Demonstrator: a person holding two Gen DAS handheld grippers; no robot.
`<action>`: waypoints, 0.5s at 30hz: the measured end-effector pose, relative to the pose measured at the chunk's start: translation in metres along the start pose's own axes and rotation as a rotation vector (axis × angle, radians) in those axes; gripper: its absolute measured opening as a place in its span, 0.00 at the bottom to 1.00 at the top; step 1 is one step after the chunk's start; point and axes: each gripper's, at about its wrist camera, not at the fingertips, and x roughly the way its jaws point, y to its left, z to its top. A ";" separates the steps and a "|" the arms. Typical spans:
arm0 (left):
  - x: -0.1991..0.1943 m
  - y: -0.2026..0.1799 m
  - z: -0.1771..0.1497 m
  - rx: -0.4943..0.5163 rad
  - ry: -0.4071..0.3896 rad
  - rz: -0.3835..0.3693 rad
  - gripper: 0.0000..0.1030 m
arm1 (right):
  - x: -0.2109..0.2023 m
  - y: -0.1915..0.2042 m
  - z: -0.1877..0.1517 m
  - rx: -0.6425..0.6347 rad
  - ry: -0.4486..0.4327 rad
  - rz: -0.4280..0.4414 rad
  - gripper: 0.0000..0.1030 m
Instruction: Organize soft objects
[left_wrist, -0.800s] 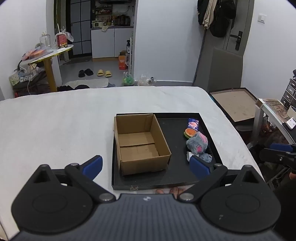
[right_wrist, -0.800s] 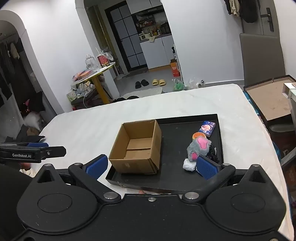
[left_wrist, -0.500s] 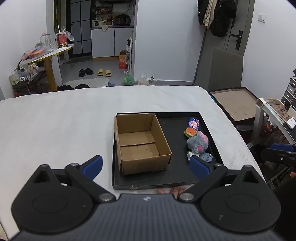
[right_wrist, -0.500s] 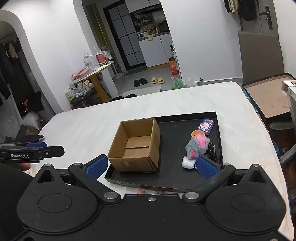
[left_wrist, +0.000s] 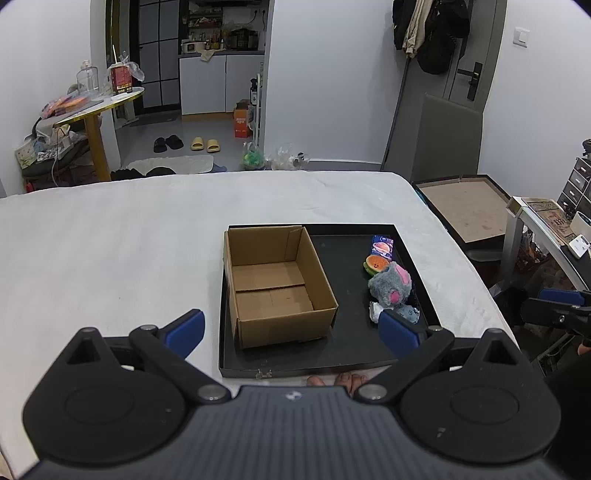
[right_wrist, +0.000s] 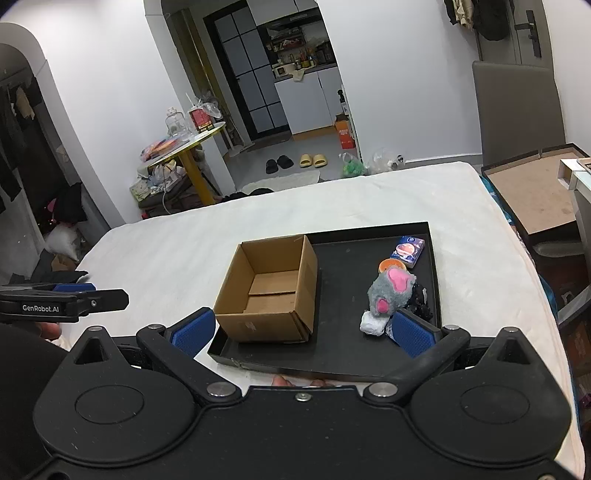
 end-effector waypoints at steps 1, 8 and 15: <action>0.000 0.000 0.000 -0.001 0.001 0.000 0.97 | 0.000 0.000 0.000 0.001 0.002 0.001 1.00; 0.000 0.003 0.000 -0.014 0.010 0.002 0.97 | 0.001 0.000 0.000 0.000 0.002 0.004 1.00; -0.002 0.002 0.000 -0.014 0.003 0.002 0.97 | 0.001 0.001 0.000 -0.002 0.002 0.003 1.00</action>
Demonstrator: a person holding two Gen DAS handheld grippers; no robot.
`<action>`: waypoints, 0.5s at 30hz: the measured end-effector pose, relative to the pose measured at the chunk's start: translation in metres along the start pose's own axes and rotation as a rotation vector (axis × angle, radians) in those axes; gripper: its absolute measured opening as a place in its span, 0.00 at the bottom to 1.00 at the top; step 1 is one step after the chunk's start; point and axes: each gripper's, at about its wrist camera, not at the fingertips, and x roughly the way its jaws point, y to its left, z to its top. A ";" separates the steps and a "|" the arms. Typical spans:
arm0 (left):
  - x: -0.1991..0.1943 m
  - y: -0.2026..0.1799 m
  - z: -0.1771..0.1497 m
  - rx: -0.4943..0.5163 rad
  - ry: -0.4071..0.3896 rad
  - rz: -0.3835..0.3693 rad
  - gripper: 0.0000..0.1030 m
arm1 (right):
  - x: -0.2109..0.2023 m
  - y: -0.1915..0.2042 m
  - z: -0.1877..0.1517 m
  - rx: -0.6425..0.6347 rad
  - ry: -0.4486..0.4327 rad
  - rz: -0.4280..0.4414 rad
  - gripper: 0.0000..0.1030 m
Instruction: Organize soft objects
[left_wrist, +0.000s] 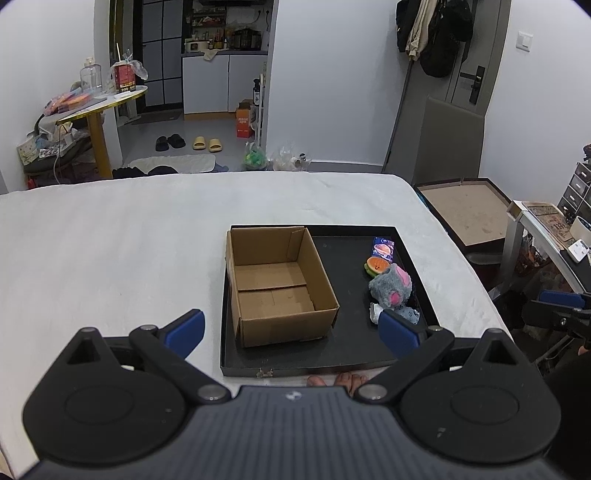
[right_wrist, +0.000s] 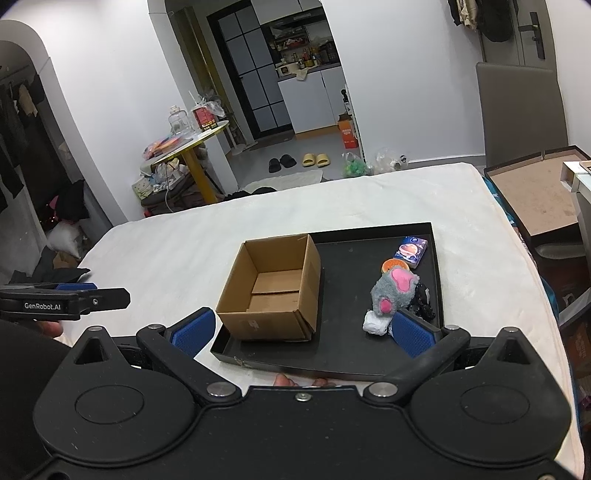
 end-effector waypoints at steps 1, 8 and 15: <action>0.000 0.000 -0.001 0.000 -0.001 0.000 0.97 | 0.000 0.000 0.000 -0.001 0.000 0.001 1.00; -0.005 0.002 0.001 -0.014 -0.014 -0.006 0.97 | 0.000 0.001 0.000 -0.006 -0.001 0.005 1.00; -0.009 0.005 0.002 -0.019 -0.022 -0.007 0.97 | 0.000 0.002 0.002 -0.010 -0.003 0.007 1.00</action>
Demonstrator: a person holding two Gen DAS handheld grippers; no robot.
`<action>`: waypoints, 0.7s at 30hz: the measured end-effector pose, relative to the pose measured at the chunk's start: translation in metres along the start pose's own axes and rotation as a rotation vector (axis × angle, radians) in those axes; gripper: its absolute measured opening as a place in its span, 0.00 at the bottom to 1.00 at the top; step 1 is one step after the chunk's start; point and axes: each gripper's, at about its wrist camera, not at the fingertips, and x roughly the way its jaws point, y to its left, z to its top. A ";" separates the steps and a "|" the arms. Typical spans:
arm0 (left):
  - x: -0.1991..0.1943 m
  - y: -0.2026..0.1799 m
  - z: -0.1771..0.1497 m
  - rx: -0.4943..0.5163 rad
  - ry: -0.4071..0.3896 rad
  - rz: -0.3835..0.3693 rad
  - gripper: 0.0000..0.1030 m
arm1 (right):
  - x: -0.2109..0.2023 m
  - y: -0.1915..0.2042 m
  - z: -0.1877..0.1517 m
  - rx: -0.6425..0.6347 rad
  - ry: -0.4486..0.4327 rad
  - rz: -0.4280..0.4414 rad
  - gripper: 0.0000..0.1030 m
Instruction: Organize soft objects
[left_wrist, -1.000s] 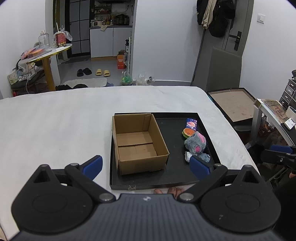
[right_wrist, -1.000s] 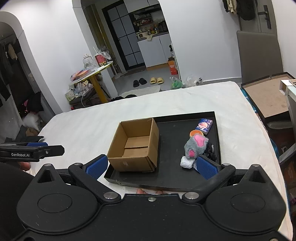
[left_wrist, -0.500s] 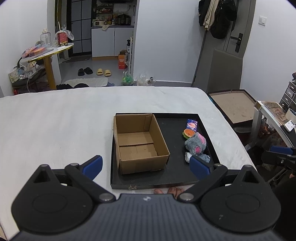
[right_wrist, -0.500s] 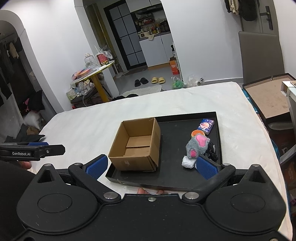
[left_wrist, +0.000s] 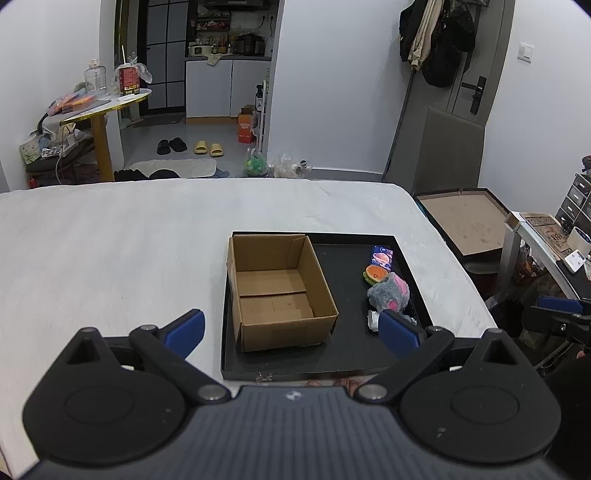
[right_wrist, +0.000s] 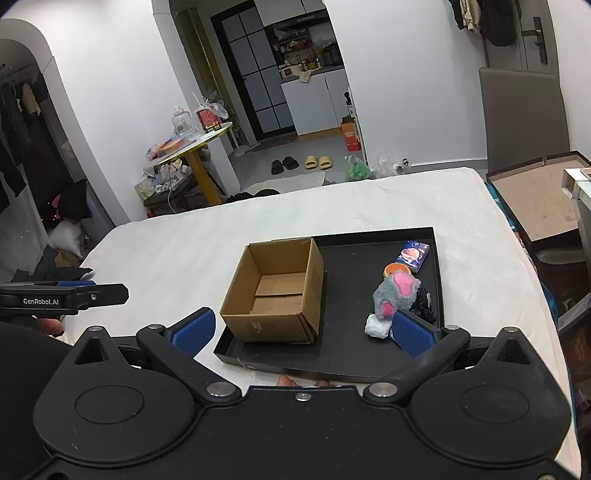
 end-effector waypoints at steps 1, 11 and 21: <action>-0.001 0.001 0.000 -0.002 -0.001 0.000 0.97 | -0.001 0.000 0.001 0.000 0.000 0.003 1.00; -0.007 0.003 0.002 -0.005 -0.009 -0.008 0.97 | -0.005 -0.001 0.002 -0.008 -0.009 0.008 1.00; -0.009 0.004 0.001 -0.007 -0.009 -0.010 0.97 | -0.006 -0.001 0.002 -0.004 -0.008 0.010 1.00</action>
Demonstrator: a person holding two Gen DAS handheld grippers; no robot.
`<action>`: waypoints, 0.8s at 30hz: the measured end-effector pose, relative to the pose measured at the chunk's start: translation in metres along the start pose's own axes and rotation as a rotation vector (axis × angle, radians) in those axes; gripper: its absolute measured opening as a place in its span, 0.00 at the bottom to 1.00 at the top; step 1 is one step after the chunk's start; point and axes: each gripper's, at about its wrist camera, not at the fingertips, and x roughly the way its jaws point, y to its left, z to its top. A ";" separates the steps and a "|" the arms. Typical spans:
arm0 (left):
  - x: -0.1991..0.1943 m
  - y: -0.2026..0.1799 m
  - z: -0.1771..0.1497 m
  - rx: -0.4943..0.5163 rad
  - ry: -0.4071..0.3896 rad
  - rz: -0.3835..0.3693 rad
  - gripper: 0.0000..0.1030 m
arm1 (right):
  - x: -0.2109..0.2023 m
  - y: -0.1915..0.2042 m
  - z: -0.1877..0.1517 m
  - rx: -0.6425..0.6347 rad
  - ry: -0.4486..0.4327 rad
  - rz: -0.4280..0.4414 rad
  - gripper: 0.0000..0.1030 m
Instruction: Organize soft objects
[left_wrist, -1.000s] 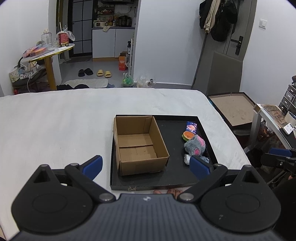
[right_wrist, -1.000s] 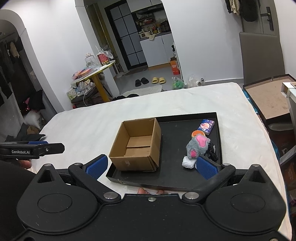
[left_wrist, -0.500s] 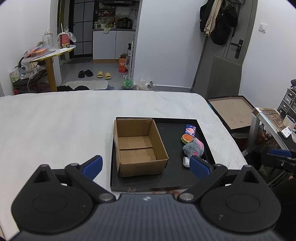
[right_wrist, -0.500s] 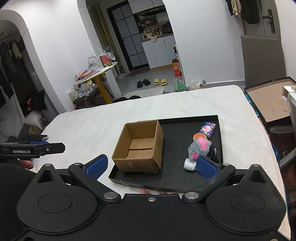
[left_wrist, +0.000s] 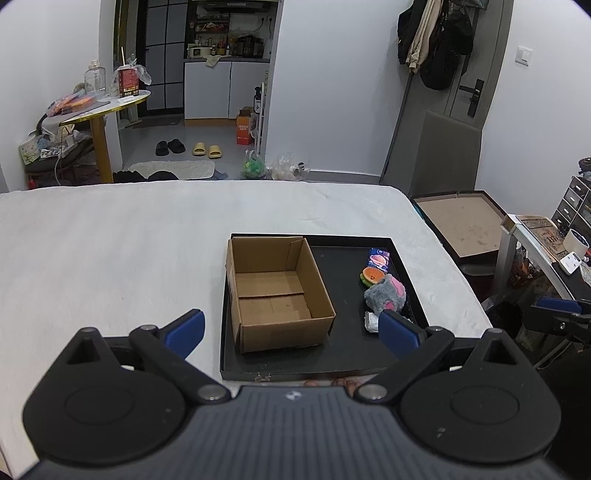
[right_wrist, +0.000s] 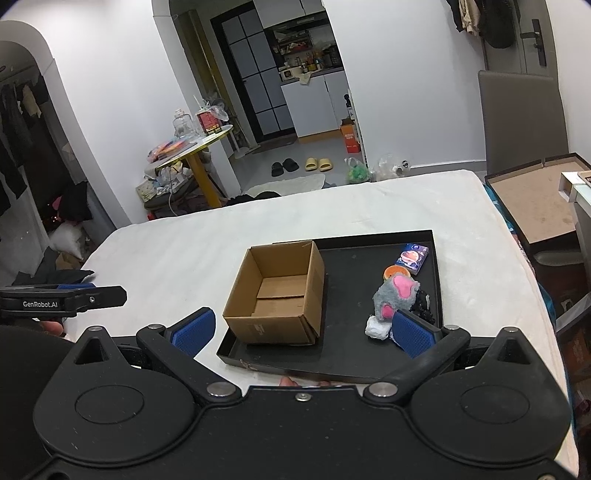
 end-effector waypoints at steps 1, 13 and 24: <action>0.000 0.000 0.000 0.001 0.000 0.000 0.97 | 0.000 0.001 0.000 -0.001 -0.001 0.001 1.00; 0.004 -0.005 0.002 0.018 0.017 -0.003 0.97 | -0.002 -0.005 -0.004 0.011 0.010 -0.021 1.00; 0.020 -0.006 -0.002 0.028 0.036 -0.023 0.97 | 0.006 -0.017 -0.010 0.030 0.016 -0.033 1.00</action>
